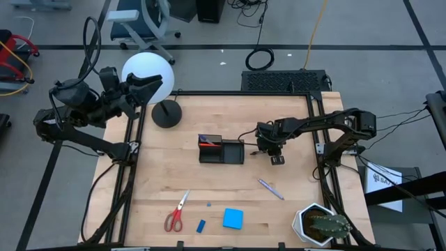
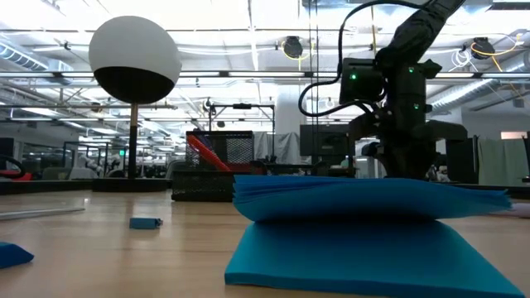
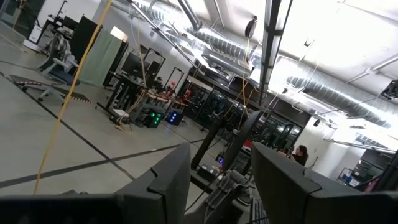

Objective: Pick and place office supplies into organizer
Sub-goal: Put the black pen into the desk organizer

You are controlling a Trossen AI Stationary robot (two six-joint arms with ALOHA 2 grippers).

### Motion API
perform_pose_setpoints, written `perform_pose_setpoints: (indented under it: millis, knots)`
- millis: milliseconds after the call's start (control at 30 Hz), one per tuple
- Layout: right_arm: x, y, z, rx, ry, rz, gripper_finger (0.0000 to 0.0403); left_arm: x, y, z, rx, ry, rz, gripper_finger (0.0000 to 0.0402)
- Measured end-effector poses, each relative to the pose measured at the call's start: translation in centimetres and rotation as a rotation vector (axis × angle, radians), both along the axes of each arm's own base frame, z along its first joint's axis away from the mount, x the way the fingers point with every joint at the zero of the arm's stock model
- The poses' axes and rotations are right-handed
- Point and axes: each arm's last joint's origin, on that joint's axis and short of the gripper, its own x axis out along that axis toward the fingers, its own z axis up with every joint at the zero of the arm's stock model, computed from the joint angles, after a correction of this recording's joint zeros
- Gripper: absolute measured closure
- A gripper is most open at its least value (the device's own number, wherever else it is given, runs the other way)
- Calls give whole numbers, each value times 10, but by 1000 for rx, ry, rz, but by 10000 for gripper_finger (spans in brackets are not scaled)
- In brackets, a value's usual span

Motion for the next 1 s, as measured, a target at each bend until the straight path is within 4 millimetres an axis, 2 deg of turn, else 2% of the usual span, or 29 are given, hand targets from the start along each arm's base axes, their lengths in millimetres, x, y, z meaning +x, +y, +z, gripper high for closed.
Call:
perform_pose_setpoints:
  millis: [233, 533, 1000]
  knots:
    - [0, 0, 0, -2, -1, 23, 319, 0, 0, 0, 0, 0, 0, 229]
    - [0, 0, -1, -4, -2, 42, 379, 0, 0, 0, 0, 0, 0, 229]
    - [1, 0, 4, 9, 32, 35, 379, 0, 0, 0, 0, 0, 0, 229]
